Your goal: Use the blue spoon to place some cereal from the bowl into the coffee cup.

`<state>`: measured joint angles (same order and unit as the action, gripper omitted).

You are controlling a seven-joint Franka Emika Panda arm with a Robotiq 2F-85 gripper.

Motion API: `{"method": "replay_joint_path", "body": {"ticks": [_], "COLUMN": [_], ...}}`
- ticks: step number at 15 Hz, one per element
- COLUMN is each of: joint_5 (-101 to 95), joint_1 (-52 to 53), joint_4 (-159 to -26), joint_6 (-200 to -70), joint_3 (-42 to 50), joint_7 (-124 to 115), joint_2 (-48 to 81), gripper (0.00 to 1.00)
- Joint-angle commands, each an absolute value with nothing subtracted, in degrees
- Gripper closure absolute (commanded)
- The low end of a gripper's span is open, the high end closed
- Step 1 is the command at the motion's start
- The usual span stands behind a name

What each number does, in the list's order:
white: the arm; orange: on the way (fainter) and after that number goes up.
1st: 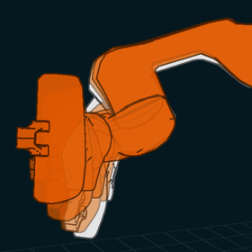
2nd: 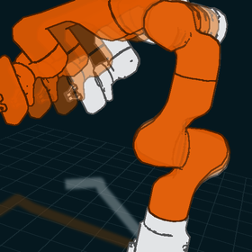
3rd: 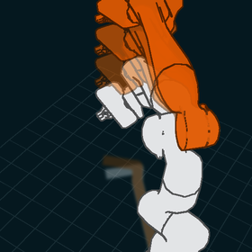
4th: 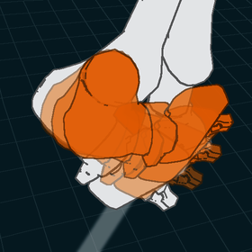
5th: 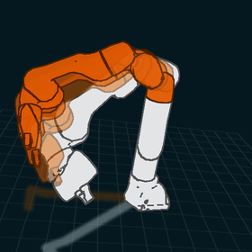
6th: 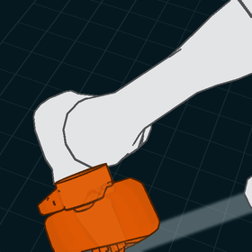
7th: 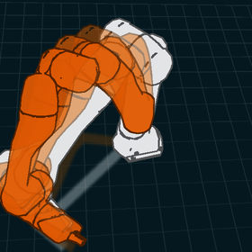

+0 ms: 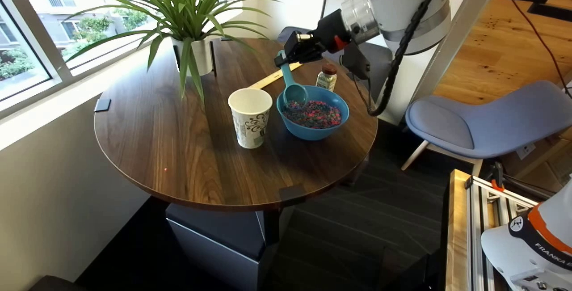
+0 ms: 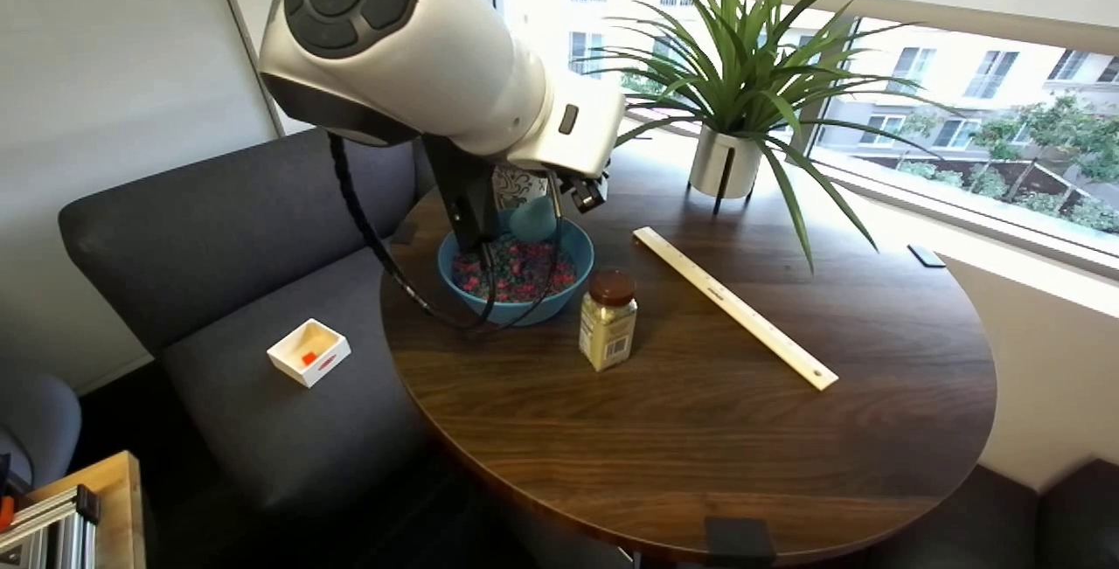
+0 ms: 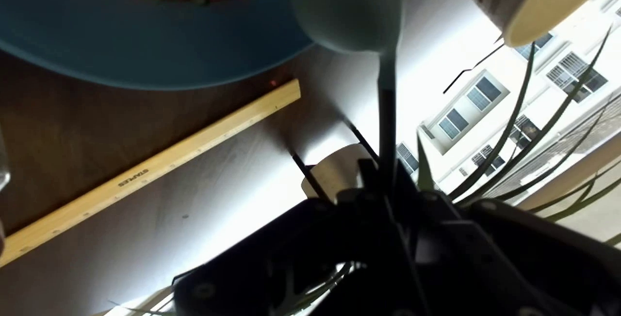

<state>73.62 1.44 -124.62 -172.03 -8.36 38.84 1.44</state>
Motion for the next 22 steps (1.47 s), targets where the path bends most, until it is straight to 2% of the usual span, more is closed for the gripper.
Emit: {"method": "replay_joint_path", "body": {"ticks": [1,8,17,18,21,22], "joint_5": [79.12,83.34,74.66,76.19,75.83,76.25], "joint_1": [1.13,-0.38,-0.71,-0.69,-0.67,-0.71], "joint_4": [-123.89,-126.87,-133.88,-131.29,-132.33,-131.43], "joint_6": [-169.91,-171.07,-169.45,-170.81,-170.80,-172.17], "joint_3": [-8.39,-7.41,-7.56,-7.45,-7.57,-7.53], "joint_7": [41.53,48.35,47.90,49.58,49.40,50.27], "joint_2": [3.64,-1.62,-6.03,-4.15,-4.31,-3.51], "gripper": [0.98,0.98,0.98,0.92,0.92,0.98]}}
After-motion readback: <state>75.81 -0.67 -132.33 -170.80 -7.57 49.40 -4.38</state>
